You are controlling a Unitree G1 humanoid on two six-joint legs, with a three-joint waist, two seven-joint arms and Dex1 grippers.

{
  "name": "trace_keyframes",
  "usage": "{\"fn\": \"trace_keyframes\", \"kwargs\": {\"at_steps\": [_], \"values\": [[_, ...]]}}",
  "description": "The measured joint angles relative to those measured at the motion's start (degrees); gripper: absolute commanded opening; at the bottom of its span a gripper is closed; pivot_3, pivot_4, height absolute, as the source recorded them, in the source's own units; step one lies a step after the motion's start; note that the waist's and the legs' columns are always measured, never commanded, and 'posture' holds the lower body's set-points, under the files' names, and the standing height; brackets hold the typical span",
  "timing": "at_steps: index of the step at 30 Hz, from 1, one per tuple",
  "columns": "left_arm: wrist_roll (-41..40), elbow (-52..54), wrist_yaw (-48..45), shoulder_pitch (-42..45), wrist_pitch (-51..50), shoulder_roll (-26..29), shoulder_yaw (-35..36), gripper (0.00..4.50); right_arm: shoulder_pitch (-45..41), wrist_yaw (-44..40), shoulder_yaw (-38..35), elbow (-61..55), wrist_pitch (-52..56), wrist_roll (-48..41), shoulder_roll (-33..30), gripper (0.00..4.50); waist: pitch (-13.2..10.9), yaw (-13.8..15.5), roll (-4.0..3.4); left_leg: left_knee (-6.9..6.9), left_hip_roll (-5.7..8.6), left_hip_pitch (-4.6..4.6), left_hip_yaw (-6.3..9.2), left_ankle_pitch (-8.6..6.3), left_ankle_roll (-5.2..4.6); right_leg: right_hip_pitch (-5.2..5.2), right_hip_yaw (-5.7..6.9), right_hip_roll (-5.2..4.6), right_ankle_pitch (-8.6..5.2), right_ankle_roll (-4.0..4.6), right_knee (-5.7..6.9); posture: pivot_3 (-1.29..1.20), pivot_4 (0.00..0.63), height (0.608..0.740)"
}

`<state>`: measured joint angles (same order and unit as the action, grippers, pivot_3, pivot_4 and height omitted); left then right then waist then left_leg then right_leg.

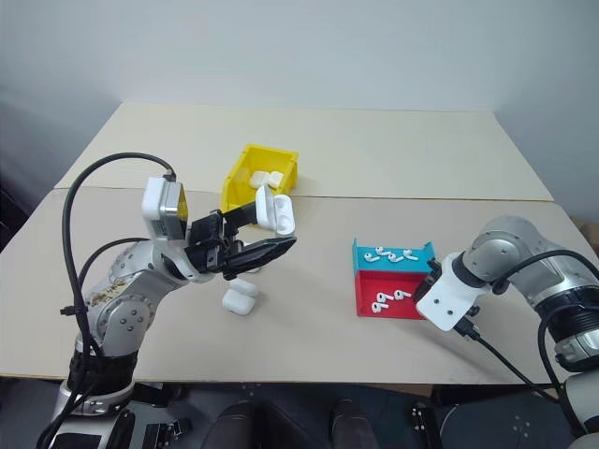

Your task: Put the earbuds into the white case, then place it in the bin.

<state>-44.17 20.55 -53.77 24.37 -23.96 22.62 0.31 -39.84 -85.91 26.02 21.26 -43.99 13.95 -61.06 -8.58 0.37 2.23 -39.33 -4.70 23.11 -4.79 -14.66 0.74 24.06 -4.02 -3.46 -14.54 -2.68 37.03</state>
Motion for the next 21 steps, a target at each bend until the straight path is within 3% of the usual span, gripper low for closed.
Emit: {"fn": "trace_keyframes", "kwargs": {"at_steps": [8,11,14,21], "values": [[-0.06,0.86,0.56,-0.11,0.0,0.25,0.02,2.81,0.05,0.0,0.2,0.06,0.11,0.0,0.17,2.27,0.0,0.0,0.0,0.0,0.0,-0.01,0.0,0.0,0.0,-0.01,0.0,0.0,0.0,0.0,0.0,0.0,0.15,0.74],[-0.22,1.13,0.62,-0.24,0.0,0.35,0.05,2.81,0.05,-0.17,0.26,0.06,0.2,-0.01,0.19,1.66,0.0,0.0,0.0,0.0,0.0,-0.02,0.0,0.0,0.0,-0.01,0.0,0.0,0.0,0.0,0.0,0.0,0.15,0.74],[-0.42,1.15,0.74,-0.7,0.0,0.46,0.25,2.81,0.05,-0.29,0.35,0.06,0.33,-0.07,0.4,0.75,0.0,-0.03,0.0,0.0,0.0,-0.02,0.0,0.0,0.0,-0.02,0.0,0.0,0.0,0.0,0.0,0.0,0.15,0.74],[-0.69,1.22,1.1,-0.72,0.0,0.76,0.48,2.81,0.05,-0.43,0.34,0.03,0.72,-0.34,0.63,0.64,0.0,-0.04,0.0,0.0,0.0,-0.04,0.0,0.0,0.0,-0.04,0.0,0.0,0.0,0.0,0.01,0.0,0.15,0.74]]}}
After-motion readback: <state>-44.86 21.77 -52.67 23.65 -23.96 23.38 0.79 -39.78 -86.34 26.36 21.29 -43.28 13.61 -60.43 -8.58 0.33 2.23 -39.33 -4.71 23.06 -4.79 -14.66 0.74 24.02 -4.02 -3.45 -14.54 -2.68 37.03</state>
